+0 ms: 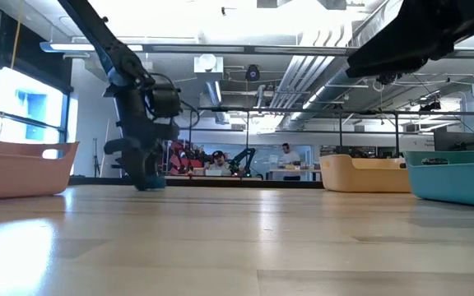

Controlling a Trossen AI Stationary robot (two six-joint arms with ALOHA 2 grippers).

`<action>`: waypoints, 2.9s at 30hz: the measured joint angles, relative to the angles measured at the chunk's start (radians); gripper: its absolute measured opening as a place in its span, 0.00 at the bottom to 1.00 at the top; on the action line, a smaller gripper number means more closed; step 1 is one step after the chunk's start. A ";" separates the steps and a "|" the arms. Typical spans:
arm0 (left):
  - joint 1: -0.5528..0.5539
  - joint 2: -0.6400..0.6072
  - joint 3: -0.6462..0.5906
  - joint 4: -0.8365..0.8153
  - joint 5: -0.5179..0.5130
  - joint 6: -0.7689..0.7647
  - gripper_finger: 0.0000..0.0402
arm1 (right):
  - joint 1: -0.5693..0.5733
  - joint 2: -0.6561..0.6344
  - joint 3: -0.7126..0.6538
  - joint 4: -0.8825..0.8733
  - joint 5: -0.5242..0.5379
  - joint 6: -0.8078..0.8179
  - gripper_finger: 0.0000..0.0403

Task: Sort blocks by size
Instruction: Put the thin blue rectangular block into the green bin

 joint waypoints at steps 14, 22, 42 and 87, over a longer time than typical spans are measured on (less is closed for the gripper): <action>0.008 0.092 0.002 0.129 0.206 -0.096 0.51 | 0.007 0.000 0.000 -0.014 -0.003 0.040 0.58; -0.044 0.097 0.002 0.145 0.199 -0.125 0.28 | 0.007 0.000 0.000 -0.014 -0.002 0.050 0.58; -0.362 -0.093 -0.003 0.699 0.415 -0.469 0.21 | 0.006 0.064 -0.125 0.393 0.018 -0.180 0.58; -0.915 -0.130 0.001 1.215 -0.186 -0.504 0.50 | -0.011 0.135 0.249 -0.097 0.053 -0.064 0.32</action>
